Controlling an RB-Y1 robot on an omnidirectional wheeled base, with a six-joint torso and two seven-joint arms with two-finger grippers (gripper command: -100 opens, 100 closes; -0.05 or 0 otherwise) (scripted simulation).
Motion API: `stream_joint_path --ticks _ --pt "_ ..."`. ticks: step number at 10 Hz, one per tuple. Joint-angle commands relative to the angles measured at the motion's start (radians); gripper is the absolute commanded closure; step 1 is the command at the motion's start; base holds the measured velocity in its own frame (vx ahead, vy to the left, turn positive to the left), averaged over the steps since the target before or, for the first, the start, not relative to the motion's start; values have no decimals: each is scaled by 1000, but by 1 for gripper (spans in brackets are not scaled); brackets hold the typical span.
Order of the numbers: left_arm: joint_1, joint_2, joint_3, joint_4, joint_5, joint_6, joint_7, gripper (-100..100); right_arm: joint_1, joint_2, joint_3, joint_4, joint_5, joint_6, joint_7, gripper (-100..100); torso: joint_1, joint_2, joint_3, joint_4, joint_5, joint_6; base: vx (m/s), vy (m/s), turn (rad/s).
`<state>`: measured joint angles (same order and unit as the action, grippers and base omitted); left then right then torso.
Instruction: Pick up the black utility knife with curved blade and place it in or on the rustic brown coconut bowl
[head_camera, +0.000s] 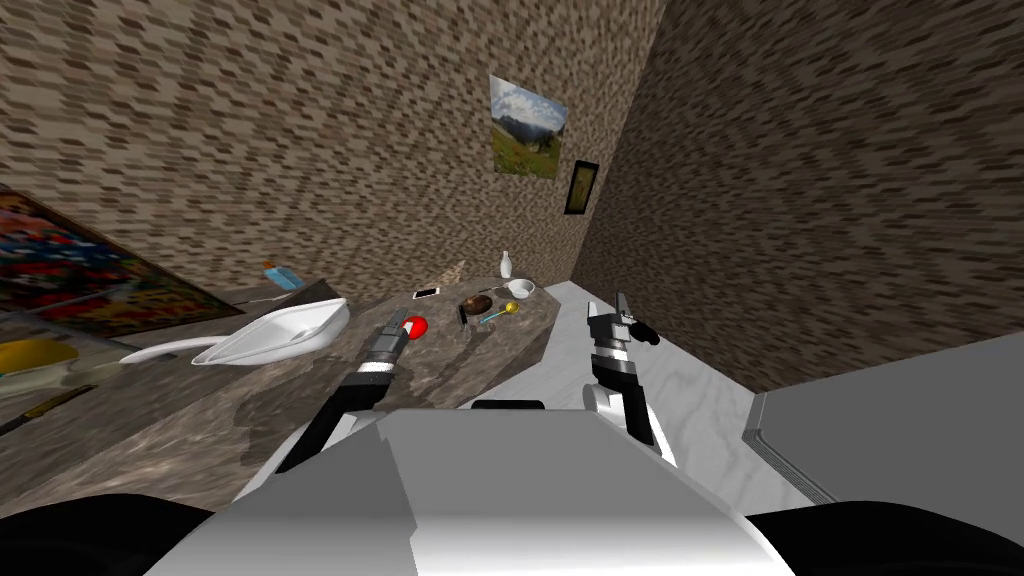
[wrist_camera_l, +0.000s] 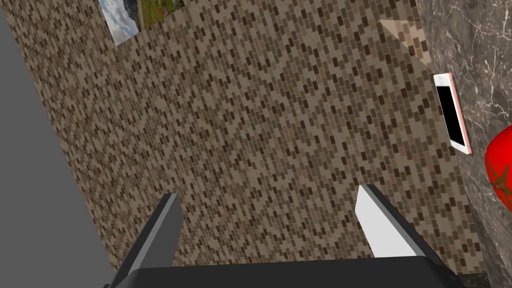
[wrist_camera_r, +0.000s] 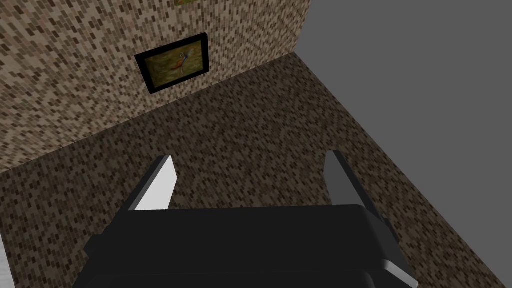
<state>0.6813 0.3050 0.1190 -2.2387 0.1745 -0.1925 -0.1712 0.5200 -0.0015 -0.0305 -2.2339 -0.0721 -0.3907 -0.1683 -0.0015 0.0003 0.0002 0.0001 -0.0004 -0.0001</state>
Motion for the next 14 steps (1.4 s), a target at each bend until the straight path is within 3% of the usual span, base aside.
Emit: stream_joint_path --ticks 1,2,3,4,5,7,8,9,10,11,12,13,14 --pt "27 38 22 -8 29 50 -3 -100 0 0 0 0 0 0 0 0 0 0 0 0 0 0 9 -44 -145" --pt "48 71 38 -10 54 76 -7 -100 0 0 0 0 0 0 0 0 -1 0 0 0 0 0 5 -58 -209" --pt "48 71 38 -10 54 93 -7 -100 0 0 0 0 0 0 0 0 -1 0 0 0 0 0 3 -37 -62" --pt "70 106 54 -12 80 128 -12 -100 0 0 0 0 0 0 0 0 -1 0 0 0 0 0 15 -42 -130" --pt "70 106 54 -12 80 136 -12 -100 0 0 0 0 0 0 0 0 -1 0 0 0 0 0 11 -33 -71" --pt "114 175 83 -14 134 205 -20 -100 0 0 0 0 0 0 0 0 0 0 0 0 0 0 12 -42 -204" --pt "114 182 83 -14 134 222 -20 -100 0 0 0 0 0 0 0 0 -1 0 0 0 0 1 13 -36 -85" --pt "136 222 97 -15 162 249 -25 -100 0 0 0 0 0 0 0 0 0 0 0 0 0 0 19 -44 -125" --pt "136 222 97 -15 162 265 -25 -100 0 0 0 0 0 0 0 0 -1 -1 0 0 0 0 16 -29 -83" --pt "159 264 110 -15 190 295 -29 -100 0 0 0 0 0 0 0 0 0 -1 0 0 0 0 22 -26 -131" --pt "159 264 110 -15 190 309 -29 -100 0 0 0 0 0 0 0 0 0 -1 -1 0 0 0 20 -21 -99" --pt "181 305 121 -14 219 348 -33 -100 0 0 0 0 0 0 0 0 0 -1 -1 0 0 0 28 -31 -225" --pt "181 307 121 -14 219 352 -33 -100 0 0 0 0 0 0 0 0 0 -1 -1 0 0 0 21 -21 -75"
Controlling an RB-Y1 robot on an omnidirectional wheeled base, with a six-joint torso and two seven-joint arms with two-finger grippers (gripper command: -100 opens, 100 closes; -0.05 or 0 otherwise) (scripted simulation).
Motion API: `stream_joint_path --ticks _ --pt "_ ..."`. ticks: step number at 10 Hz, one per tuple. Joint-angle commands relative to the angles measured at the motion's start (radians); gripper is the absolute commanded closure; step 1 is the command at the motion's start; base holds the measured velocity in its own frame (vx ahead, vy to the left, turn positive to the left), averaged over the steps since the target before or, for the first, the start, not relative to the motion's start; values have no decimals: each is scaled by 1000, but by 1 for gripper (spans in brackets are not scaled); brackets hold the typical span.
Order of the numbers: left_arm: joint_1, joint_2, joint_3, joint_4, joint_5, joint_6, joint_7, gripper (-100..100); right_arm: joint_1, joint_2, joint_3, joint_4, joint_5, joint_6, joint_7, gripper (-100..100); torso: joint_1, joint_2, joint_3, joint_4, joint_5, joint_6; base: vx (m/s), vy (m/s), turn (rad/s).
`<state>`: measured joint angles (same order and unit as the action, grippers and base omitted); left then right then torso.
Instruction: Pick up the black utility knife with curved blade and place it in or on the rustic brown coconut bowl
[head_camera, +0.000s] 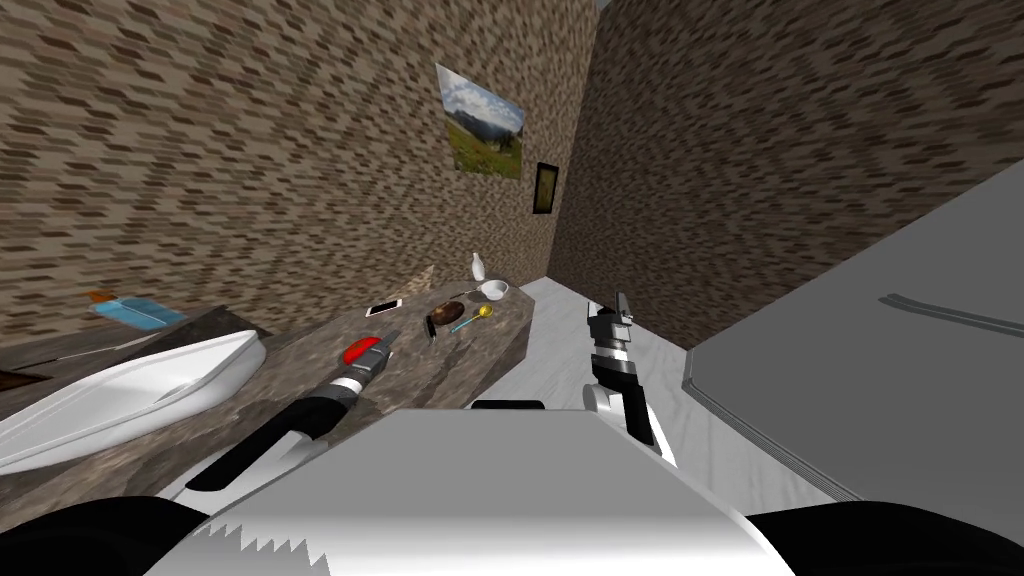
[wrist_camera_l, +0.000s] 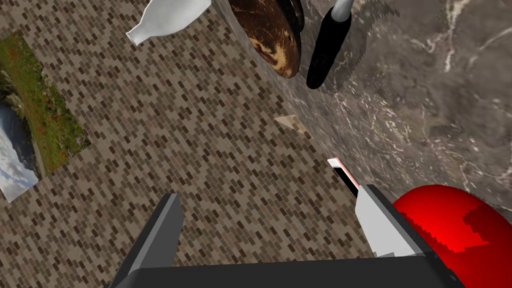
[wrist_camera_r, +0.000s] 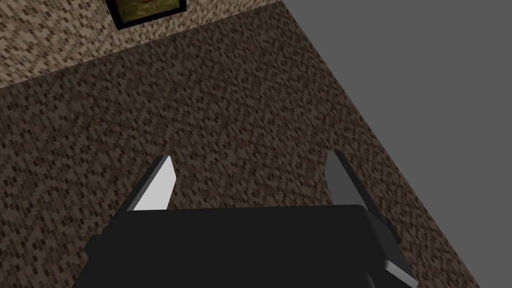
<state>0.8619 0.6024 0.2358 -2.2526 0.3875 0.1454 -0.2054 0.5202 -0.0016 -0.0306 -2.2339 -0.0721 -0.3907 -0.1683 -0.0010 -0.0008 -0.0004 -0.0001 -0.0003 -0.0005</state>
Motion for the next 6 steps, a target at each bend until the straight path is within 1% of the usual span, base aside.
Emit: stream_joint_path --ticks 1,2,3,4,5,6 --pt "22 50 15 1 35 50 -2 -100 0 0 0 0 0 0 0 0 0 0 0 0 0 0 23 -26 -139" --pt "22 54 15 1 35 58 -2 -100 0 0 0 0 0 0 0 0 0 0 0 0 0 1 19 -19 -92" --pt "44 98 25 3 65 99 -6 -100 0 0 0 0 0 0 0 0 0 0 0 0 0 0 25 -25 -164" --pt "65 130 33 5 95 125 -10 -100 0 0 0 0 0 0 0 0 0 0 0 0 0 1 43 -28 -274" --pt "65 144 33 5 95 143 -10 -100 0 0 0 0 0 0 0 0 0 -1 -1 0 0 1 36 -15 -98" --pt "86 179 40 8 125 178 -13 -100 0 0 0 0 0 0 0 0 0 -1 -1 0 0 0 36 -17 -166"
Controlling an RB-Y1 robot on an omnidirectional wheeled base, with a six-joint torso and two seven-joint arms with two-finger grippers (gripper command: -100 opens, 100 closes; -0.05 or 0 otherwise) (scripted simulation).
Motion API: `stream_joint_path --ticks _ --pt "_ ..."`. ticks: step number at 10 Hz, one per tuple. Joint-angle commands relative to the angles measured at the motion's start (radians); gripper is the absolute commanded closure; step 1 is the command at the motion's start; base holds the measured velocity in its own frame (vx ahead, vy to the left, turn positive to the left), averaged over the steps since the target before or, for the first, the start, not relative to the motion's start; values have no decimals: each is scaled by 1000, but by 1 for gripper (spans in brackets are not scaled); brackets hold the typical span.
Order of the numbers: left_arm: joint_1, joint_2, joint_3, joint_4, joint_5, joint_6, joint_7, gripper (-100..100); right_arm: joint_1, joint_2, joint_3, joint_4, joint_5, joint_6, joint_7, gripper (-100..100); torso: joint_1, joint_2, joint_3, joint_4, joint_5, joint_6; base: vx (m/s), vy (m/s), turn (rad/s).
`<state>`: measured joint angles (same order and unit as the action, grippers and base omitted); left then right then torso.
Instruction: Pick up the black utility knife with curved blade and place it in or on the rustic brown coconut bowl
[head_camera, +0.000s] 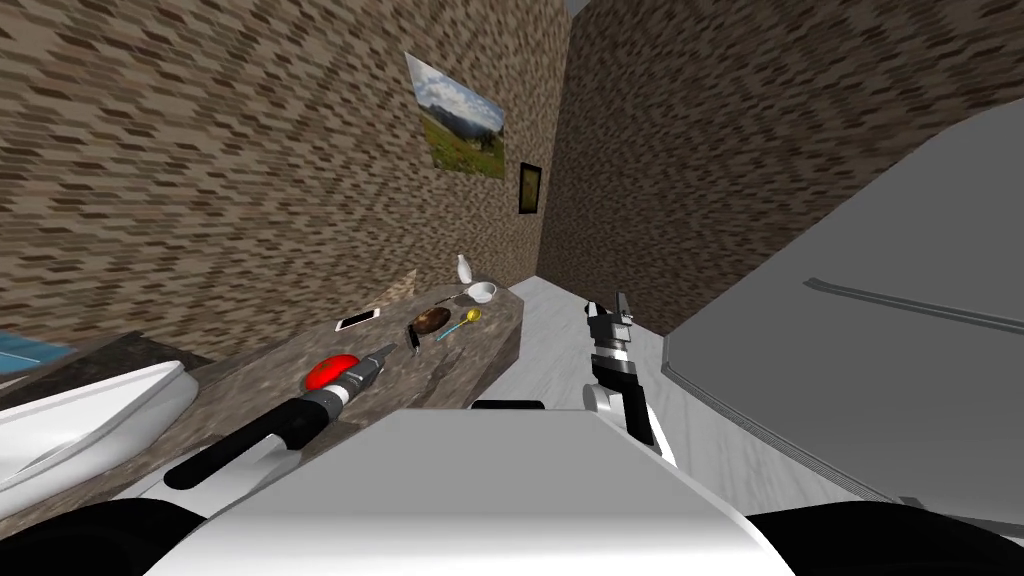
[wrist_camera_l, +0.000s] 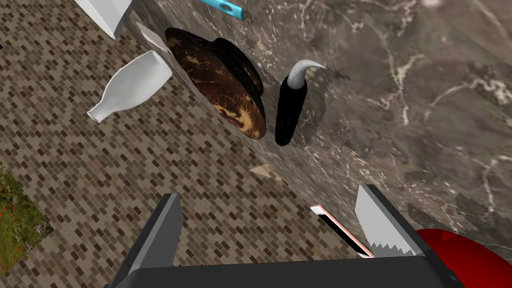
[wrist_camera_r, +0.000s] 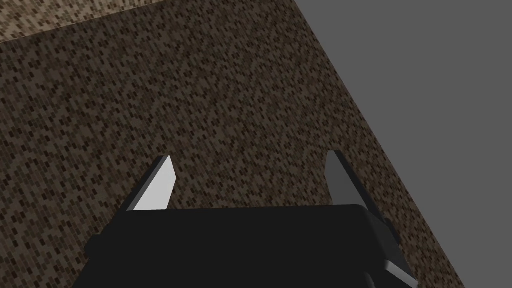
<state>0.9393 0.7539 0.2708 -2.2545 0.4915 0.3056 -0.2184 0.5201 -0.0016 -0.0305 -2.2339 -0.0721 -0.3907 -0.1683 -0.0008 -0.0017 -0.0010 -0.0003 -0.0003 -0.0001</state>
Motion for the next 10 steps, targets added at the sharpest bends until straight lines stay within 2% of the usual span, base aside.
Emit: stream_joint_path --ticks 1,2,3,4,5,6,7,8,9,10 --pt "9 39 5 10 21 24 0 -100 0 0 0 0 0 0 0 0 0 0 0 0 0 0 30 -12 -86" --pt "29 75 11 13 50 65 -3 -100 0 0 0 0 0 0 0 0 0 0 0 0 0 -1 35 -23 -142" --pt "29 84 11 13 50 65 -3 -100 0 0 0 0 0 0 0 0 0 0 0 0 0 0 29 -11 -106" --pt "49 128 16 17 80 102 -7 -100 0 0 0 0 0 0 0 0 0 0 0 0 0 0 40 -9 -215" --pt "49 130 16 17 80 104 -7 -100 0 0 0 0 0 0 0 0 1 0 0 0 0 0 31 4 -78" --pt "69 174 20 21 109 139 -9 -100 0 0 0 0 0 0 0 0 1 0 0 0 0 -1 35 -2 -154" --pt "69 174 20 21 109 143 -9 -100 0 0 0 0 0 0 0 0 1 0 0 0 0 0 29 -2 -96" --pt "87 218 23 26 137 177 -12 -100 0 0 0 0 0 0 0 0 1 0 0 0 0 -1 41 -4 -207" --pt "105 244 25 31 165 210 -14 -100 0 0 0 0 0 0 0 0 1 0 0 0 0 0 52 2 -267" --pt "105 261 25 31 165 216 -14 -100 0 0 0 0 0 0 0 0 1 -1 -1 0 0 0 39 12 -53"
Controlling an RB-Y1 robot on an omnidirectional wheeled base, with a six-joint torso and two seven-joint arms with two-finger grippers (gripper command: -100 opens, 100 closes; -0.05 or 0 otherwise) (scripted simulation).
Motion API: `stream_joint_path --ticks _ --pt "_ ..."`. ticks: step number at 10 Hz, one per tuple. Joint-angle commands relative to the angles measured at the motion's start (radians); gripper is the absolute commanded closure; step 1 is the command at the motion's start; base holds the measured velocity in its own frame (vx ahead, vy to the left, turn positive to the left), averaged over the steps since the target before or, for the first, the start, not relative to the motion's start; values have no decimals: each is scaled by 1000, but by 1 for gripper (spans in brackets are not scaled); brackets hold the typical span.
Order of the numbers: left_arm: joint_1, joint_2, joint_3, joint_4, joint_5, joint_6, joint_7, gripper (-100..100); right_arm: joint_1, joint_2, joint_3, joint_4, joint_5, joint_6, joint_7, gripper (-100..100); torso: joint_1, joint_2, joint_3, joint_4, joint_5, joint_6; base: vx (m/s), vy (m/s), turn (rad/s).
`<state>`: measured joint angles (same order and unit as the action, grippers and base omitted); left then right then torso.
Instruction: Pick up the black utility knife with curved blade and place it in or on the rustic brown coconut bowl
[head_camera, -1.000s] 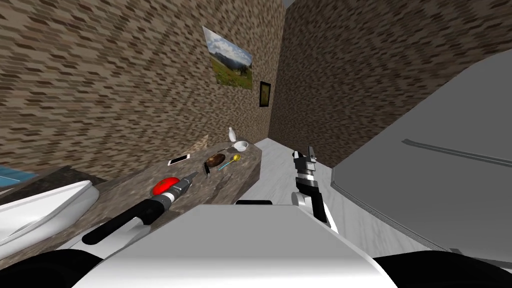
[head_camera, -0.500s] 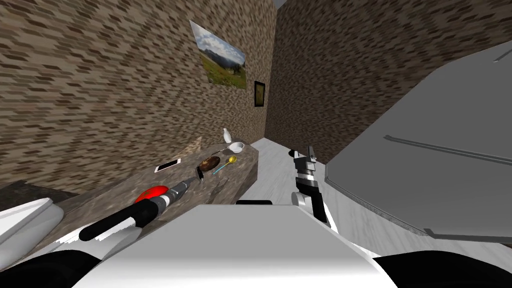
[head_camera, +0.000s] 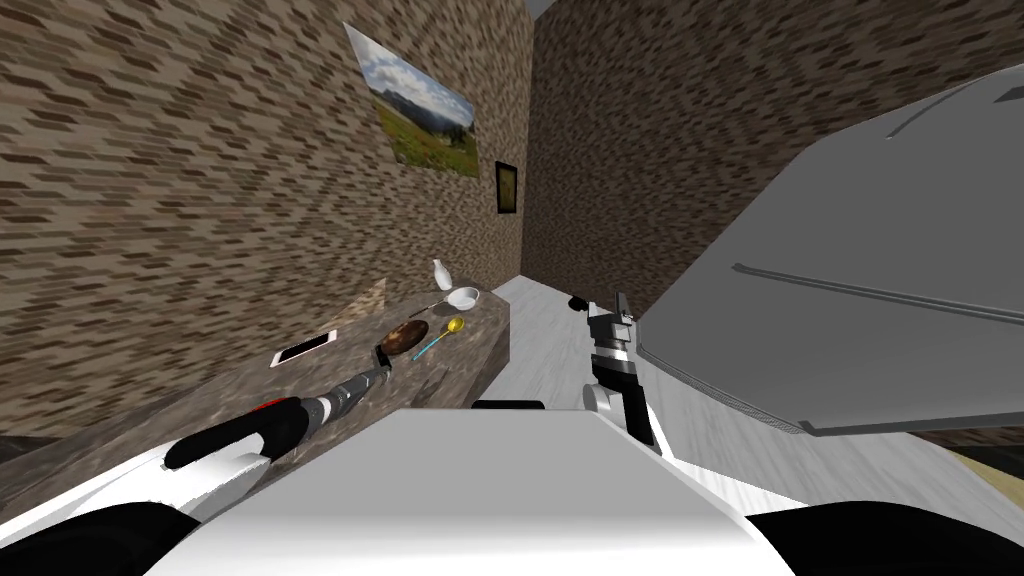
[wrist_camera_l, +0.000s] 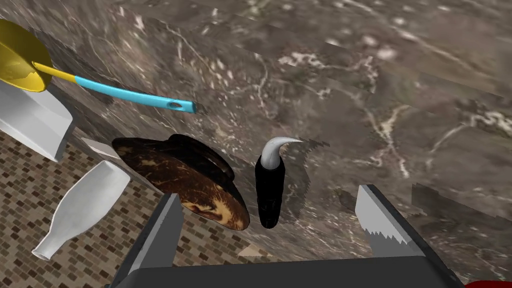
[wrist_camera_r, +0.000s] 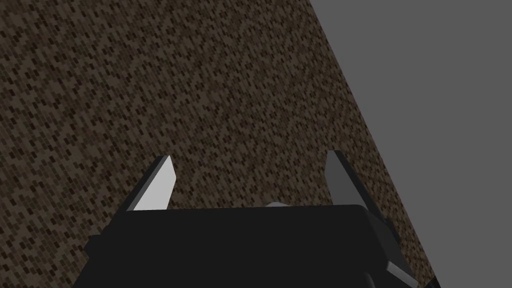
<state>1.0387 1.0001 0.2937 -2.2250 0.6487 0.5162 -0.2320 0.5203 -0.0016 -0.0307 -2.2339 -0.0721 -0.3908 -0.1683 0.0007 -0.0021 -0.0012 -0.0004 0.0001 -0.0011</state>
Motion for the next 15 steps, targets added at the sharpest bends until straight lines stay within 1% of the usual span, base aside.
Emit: stream_joint_path --ticks 1,2,3,5,6,8,11,13,14,15 --pt "23 50 3 7 34 39 -3 -100 0 0 0 0 0 0 0 0 0 0 0 0 0 0 45 8 -130" --pt "40 84 3 12 60 70 -5 -100 0 0 0 0 0 0 0 0 0 0 0 0 0 1 58 11 -266" --pt "40 98 3 12 60 71 -5 -100 0 0 0 0 0 0 0 0 0 -1 -1 0 0 1 39 14 -83" --pt "70 165 0 23 107 129 -9 -100 0 0 0 0 0 0 0 0 0 0 0 0 0 1 46 11 -159" --pt "70 174 0 23 107 129 -9 -100 0 0 0 0 0 0 0 0 0 -1 0 0 0 1 39 17 -93" --pt "95 239 -4 32 149 179 -12 -100 0 0 0 0 0 0 0 0 0 0 0 0 0 0 39 15 -176" --pt "125 321 -10 45 197 235 -15 -100 0 0 0 0 0 0 0 0 1 -1 0 0 0 0 44 30 -135" --pt "137 355 -14 51 217 259 -16 -100 0 0 0 0 0 0 0 0 1 0 0 0 0 0 44 30 -115" --pt "133 345 -11 48 211 252 -15 -100 0 0 0 0 0 0 0 0 1 0 0 0 0 0 20 15 -21" --pt "133 346 -13 50 212 254 -15 0 0 0 0 0 0 0 0 0 0 1 1 0 0 -1 0 0 0"
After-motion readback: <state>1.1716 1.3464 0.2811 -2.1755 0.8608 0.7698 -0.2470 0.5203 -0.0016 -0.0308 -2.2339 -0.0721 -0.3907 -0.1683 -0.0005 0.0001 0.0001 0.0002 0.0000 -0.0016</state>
